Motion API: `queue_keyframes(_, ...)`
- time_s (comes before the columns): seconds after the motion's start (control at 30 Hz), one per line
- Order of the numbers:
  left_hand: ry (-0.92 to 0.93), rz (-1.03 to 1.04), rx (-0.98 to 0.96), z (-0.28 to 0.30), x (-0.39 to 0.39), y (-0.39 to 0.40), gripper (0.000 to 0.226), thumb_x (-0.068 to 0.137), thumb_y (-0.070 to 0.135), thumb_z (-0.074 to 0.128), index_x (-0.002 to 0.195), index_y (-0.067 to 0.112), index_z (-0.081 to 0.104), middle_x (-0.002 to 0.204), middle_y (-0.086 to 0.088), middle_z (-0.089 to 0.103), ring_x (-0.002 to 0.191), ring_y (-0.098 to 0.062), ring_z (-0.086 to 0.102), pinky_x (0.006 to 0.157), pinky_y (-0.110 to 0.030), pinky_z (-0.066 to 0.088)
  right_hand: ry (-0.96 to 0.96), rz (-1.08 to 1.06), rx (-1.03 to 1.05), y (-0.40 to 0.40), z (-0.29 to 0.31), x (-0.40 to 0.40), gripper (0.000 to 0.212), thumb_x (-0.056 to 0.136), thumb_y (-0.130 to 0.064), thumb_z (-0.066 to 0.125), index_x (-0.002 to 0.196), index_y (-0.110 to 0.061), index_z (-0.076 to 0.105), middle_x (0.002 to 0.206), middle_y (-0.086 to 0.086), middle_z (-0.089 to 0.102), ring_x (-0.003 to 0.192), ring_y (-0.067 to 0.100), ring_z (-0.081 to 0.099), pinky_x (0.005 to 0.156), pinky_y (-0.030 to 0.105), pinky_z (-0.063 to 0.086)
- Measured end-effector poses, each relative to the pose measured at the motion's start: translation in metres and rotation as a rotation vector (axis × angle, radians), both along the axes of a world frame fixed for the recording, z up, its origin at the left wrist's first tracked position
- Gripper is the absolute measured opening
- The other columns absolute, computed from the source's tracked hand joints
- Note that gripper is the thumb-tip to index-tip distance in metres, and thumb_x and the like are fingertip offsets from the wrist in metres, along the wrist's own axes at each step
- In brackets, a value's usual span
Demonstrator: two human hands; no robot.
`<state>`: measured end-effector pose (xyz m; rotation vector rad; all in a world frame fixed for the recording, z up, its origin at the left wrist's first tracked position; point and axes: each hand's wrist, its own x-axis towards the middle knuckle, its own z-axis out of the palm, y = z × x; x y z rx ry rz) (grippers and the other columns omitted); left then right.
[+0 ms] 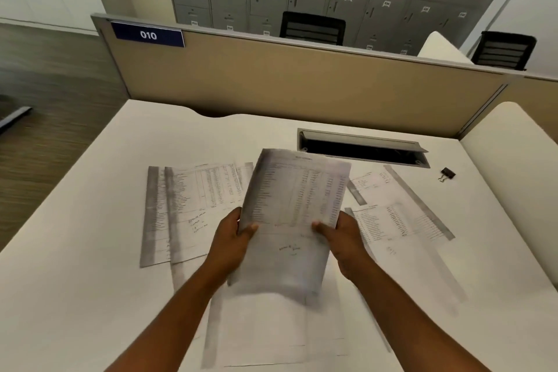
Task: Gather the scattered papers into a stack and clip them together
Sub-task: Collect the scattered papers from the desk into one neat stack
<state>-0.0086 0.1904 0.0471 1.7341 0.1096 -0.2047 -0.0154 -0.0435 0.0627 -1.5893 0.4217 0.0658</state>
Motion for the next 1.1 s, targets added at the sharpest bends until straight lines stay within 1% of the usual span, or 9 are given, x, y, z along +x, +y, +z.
queue_keyframes(0.1,-0.214,0.056,0.108,0.004,-0.009,-0.003,0.019,0.096,0.023,0.058,0.115,0.024,0.057,0.108,0.006,0.066,0.097,-0.01,0.062,0.083,-0.03,0.056,-0.179,-0.101,-0.209,0.013,0.012,-0.005,0.019,0.096,-0.008,0.066,0.107,-0.023,0.068,0.1,-0.008,0.073,0.087,0.004,0.071,0.063,0.017,0.057)
queue_keyframes(0.23,-0.304,0.132,0.079,0.0,-0.02,-0.004,0.024,0.098,0.016,0.054,0.114,0.032,0.049,0.107,0.014,0.059,0.098,0.004,0.056,0.084,-0.013,0.047,-0.286,-0.146,-0.272,0.031,0.005,-0.018,0.015,0.095,-0.012,0.069,0.108,-0.016,0.064,0.093,-0.006,0.07,0.087,0.005,0.07,0.068,0.021,0.06)
queue_keyframes(0.4,-0.146,0.148,0.101,-0.036,-0.024,0.0,0.027,0.1,0.016,0.047,0.127,0.013,0.043,0.113,0.007,0.056,0.104,-0.009,0.056,0.098,-0.038,0.051,-0.112,-0.097,-0.281,0.044,-0.028,-0.029,0.018,0.095,-0.011,0.068,0.113,-0.013,0.065,0.097,-0.005,0.071,0.09,-0.001,0.067,0.072,0.017,0.053)
queue_keyframes(0.53,-0.151,0.148,0.185,-0.045,-0.013,0.011,0.031,0.101,0.015,0.046,0.13,0.005,0.049,0.12,-0.004,0.062,0.101,-0.011,0.061,0.098,-0.038,0.051,-0.089,-0.086,-0.295,0.048,-0.034,-0.023,0.016,0.097,-0.013,0.065,0.107,-0.024,0.065,0.099,-0.006,0.071,0.092,0.008,0.068,0.071,0.017,0.055)
queue_keyframes(0.6,-0.187,0.16,0.239,-0.048,-0.006,0.02,0.024,0.101,0.014,0.047,0.122,0.004,0.052,0.113,-0.002,0.061,0.09,-0.004,0.059,0.09,-0.035,0.054,-0.093,-0.11,-0.265,0.045,-0.034,-0.02,0.029,0.094,-0.015,0.07,0.117,-0.031,0.06,0.112,-0.015,0.068,0.105,0.0,0.064,0.078,0.011,0.053)
queue_keyframes(0.67,-0.165,0.178,0.282,-0.053,-0.001,0.036,0.023,0.102,0.016,0.046,0.121,0.005,0.052,0.11,-0.003,0.06,0.093,-0.015,0.061,0.088,-0.037,0.053,-0.043,-0.148,-0.33,0.037,-0.043,-0.024,0.046,0.09,-0.02,0.076,0.129,-0.03,0.055,0.128,-0.015,0.062,0.121,0.001,0.057,0.093,0.014,0.047)
queue_keyframes(0.77,0.002,0.229,0.348,-0.072,-0.001,0.068,0.03,0.102,0.016,0.044,0.13,0.007,0.049,0.123,-0.012,0.059,0.113,-0.033,0.057,0.095,-0.042,0.046,0.266,-0.142,-0.649,0.024,-0.065,-0.04,0.075,0.082,-0.048,0.078,0.145,-0.025,0.044,0.148,0.003,0.048,0.139,0.027,0.043,0.11,0.044,0.043)
queue_keyframes(0.93,0.162,0.23,0.351,-0.102,-0.015,0.108,0.036,0.101,0.014,0.044,0.137,0.008,0.046,0.136,-0.015,0.054,0.123,-0.037,0.051,0.106,-0.05,0.041,0.646,0.032,-0.949,0.032,-0.086,-0.071,0.145,0.049,-0.097,0.061,0.158,-0.017,0.007,0.157,0.016,0.02,0.144,0.039,0.023,0.112,0.055,0.034)
queue_keyframes(1.1,0.273,0.188,0.302,-0.11,-0.029,0.117,0.039,0.1,0.012,0.045,0.139,0.011,0.046,0.138,-0.013,0.054,0.124,-0.036,0.051,0.108,-0.049,0.04,0.653,0.125,-1.087,0.047,-0.097,-0.065,0.16,0.041,-0.096,0.066,0.158,-0.016,-0.008,0.154,0.018,0.016,0.142,0.038,0.023,0.109,0.054,0.037)
